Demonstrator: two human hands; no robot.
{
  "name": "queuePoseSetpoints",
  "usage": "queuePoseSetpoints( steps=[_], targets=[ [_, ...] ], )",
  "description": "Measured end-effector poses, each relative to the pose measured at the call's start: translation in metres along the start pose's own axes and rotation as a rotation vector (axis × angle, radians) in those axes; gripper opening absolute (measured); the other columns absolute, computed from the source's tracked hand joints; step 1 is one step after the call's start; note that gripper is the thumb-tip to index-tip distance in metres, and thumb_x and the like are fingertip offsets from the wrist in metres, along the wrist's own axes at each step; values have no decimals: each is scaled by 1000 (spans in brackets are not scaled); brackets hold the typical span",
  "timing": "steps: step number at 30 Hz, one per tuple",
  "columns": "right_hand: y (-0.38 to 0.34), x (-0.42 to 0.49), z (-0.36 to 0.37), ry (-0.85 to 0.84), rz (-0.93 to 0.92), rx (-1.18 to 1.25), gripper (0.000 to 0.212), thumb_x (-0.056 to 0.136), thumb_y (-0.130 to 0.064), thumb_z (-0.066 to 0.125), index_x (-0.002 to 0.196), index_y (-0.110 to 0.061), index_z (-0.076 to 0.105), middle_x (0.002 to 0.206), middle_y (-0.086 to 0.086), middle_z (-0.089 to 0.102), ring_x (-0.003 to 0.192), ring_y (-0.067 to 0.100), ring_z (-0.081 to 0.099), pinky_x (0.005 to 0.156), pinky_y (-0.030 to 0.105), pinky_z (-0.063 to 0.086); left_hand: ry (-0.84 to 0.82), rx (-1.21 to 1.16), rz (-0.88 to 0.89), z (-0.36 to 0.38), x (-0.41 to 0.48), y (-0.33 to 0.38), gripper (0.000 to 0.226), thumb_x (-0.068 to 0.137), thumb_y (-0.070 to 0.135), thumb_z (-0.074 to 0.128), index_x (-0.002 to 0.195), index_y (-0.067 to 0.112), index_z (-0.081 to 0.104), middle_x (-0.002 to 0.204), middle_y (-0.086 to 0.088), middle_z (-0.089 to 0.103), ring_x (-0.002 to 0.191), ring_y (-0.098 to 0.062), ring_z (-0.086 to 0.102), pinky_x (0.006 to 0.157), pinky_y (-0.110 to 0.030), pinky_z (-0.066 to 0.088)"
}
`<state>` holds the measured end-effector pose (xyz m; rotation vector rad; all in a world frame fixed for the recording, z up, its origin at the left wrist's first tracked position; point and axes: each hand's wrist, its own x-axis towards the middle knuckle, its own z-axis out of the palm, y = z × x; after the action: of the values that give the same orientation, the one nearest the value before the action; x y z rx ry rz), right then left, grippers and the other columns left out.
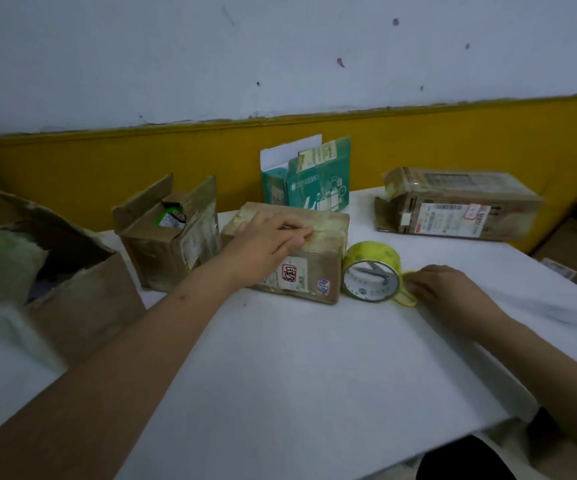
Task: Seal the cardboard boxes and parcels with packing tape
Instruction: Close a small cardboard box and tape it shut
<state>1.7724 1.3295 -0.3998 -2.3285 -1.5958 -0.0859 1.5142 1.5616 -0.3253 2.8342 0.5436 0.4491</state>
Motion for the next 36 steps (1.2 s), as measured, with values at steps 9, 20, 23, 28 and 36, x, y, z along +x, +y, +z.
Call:
queuePoseSetpoints(
  steps=[9,20,23,28,36],
  targets=[
    [-23,-4,-10,-60,336,-84,29,91,-41,61,81,-14,57,78,4,48,84,26,56,62,32,33,-13,281,59,0,-4,9,64,93,63,44,152,40,32,147,13,38,128,-18,31,105,-44,35],
    [-24,-5,-48,-284,584,-190,28,80,-40,68,75,-16,53,78,-1,54,69,12,52,49,22,34,-77,133,134,-7,16,-8,48,100,29,41,148,31,43,154,5,43,140,-24,37,117,-44,25],
    [-14,-3,-57,-172,595,-115,35,79,-43,72,71,-14,54,70,1,53,64,13,50,49,25,33,22,228,38,-3,4,5,53,98,14,47,149,26,39,160,1,30,147,-26,22,120,-45,15],
    [-14,15,-73,31,414,330,41,78,-52,76,76,-11,72,77,16,70,67,22,63,55,33,42,756,-898,-513,35,-52,107,18,93,9,60,97,21,49,92,0,55,80,-10,57,69,-21,47],
    [-105,93,-84,7,-24,409,42,85,-49,70,109,-22,49,91,-10,58,72,6,55,55,20,43,639,-1263,-841,86,-12,172,56,91,33,67,133,14,35,110,-2,64,79,-6,58,59,-9,41]
  ],
)
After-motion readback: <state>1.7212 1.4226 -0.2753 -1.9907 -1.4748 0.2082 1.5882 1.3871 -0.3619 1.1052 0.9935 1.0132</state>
